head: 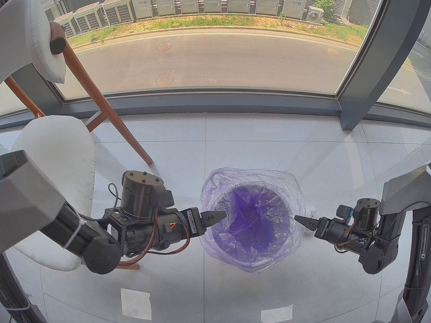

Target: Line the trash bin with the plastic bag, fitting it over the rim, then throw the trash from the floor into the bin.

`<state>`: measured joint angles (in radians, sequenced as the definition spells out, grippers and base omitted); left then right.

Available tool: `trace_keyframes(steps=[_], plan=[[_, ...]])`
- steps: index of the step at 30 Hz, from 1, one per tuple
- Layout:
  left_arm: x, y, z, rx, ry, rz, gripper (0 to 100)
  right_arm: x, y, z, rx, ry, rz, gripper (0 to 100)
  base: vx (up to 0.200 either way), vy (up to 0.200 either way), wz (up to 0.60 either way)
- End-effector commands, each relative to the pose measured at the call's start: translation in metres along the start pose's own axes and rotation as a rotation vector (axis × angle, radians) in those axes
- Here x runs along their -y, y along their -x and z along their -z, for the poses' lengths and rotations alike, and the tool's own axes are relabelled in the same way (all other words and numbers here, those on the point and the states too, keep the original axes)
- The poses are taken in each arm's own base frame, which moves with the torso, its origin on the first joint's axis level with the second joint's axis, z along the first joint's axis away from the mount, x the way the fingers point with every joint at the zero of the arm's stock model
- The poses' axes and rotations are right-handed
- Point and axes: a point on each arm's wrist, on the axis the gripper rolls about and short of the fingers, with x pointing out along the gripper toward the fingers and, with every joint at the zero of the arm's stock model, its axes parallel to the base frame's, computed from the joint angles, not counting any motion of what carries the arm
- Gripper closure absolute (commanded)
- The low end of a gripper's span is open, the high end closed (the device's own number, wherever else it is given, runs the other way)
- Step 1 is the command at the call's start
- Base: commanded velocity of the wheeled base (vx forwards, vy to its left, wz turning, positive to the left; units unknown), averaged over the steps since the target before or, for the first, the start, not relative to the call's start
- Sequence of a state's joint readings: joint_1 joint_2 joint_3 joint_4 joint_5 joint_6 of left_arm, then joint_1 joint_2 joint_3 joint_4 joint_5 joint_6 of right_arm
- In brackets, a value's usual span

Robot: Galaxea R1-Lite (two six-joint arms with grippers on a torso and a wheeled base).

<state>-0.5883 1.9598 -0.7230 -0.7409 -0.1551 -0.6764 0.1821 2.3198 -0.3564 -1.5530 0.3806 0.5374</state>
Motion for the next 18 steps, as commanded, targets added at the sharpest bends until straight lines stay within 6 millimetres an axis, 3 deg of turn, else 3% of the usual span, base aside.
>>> trace_keyframes(steps=[1,5,6,18], plan=[[-0.02,-0.026,0.014,-0.03,0.016,-0.038,0,0.012,-0.023,0.003,0.004,0.001,-0.003,0,0.0,0.0,0.0],[-0.023,-0.029,0.015,-0.021,0.023,-0.066,0,0.017,-0.034,-0.001,0.028,0.005,-0.012,0,0.0,0.0,0.0],[-0.024,-0.029,0.016,-0.021,0.024,-0.072,0,0.018,-0.037,-0.001,0.028,-0.002,-0.011,100,0.0,0.0,0.0],[-0.04,-0.026,-0.009,0.109,0.042,-0.085,0,0.026,-0.047,-0.011,0.079,0.005,0.002,100,0.0,0.0,0.0]])
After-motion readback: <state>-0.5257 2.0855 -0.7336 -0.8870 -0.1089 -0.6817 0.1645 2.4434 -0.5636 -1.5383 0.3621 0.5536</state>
